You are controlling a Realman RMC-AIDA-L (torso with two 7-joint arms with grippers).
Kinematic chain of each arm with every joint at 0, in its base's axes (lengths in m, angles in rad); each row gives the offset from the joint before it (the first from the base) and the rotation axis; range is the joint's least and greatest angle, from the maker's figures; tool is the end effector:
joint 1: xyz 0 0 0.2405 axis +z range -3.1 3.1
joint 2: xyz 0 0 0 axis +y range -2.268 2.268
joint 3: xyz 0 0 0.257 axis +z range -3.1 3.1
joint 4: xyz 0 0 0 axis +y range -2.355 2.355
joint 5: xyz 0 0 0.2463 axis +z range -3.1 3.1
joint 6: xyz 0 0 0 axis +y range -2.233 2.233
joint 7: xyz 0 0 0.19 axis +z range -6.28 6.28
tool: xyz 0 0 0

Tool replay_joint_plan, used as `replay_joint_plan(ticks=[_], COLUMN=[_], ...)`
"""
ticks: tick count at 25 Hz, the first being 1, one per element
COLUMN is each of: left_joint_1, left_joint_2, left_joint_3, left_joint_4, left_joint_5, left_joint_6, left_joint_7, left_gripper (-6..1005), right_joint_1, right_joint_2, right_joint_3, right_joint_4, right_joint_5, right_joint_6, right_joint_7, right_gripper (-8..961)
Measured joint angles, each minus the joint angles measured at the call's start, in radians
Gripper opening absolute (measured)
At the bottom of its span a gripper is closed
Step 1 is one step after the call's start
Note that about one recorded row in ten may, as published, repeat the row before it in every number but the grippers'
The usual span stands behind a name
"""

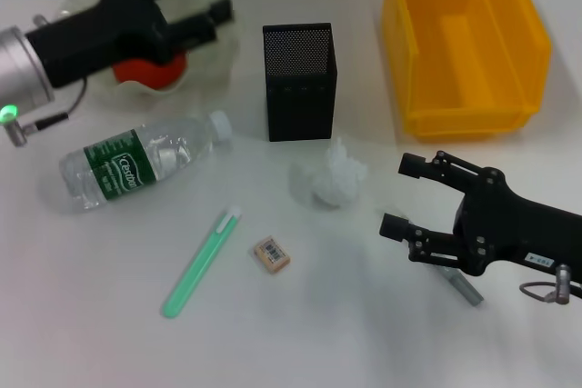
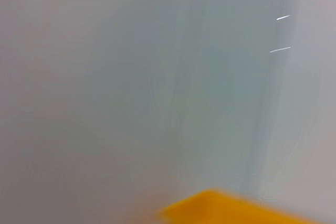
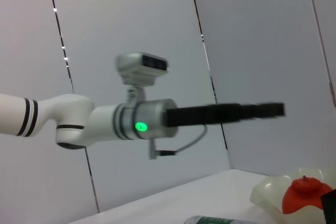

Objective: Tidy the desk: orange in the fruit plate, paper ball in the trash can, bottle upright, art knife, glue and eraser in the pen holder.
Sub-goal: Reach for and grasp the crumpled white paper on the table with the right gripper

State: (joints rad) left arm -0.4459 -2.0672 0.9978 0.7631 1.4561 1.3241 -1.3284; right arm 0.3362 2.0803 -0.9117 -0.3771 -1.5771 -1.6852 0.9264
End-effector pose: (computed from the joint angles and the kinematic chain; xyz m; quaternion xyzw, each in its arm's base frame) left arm -0.2231 0.4192 -0.0072 -0.8892 -0.1719 -0.3438 0.2480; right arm 0.2791 0.2883 -0.0736 -0.8978 0.1559 0.3863 0.1432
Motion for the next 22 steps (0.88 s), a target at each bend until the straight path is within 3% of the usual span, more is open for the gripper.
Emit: replay_joint_plan(ticks=[4, 8, 14, 22], left_joint_1=[0.035, 0.069, 0.065, 0.052], left_joint_2=[0.003, 0.003, 0.002, -0.004], left_joint_3=[0.003, 0.020, 0.024, 0.038], left_joint_4=[-0.004, -0.012, -0.039, -0.047], left_joint_5=[0.014, 0.099, 0.326, 0.340], left_joint_6=[0.284, 0.431, 0.379, 0.349], left_joint_7=[0.020, 0.096, 0.088, 0.083], left_gripper=[786, 808, 813, 809], right_joint_1=[-0.019, -0.027, -0.029, -0.028], right_joint_2=[0.000, 0.000, -0.003, -0.003], right_joint_3=[0.000, 0.005, 0.016, 0.027], right_joint_4=[-0.006, -0.006, -0.014, -0.035], right_joint_5=[0.000, 0.000, 0.001, -0.003], right_joint_6=[-0.002, 0.003, 0.009, 0.009], right_joint_7=[0.000, 0.000, 0.000, 0.002], right_gripper=[845, 845, 845, 846])
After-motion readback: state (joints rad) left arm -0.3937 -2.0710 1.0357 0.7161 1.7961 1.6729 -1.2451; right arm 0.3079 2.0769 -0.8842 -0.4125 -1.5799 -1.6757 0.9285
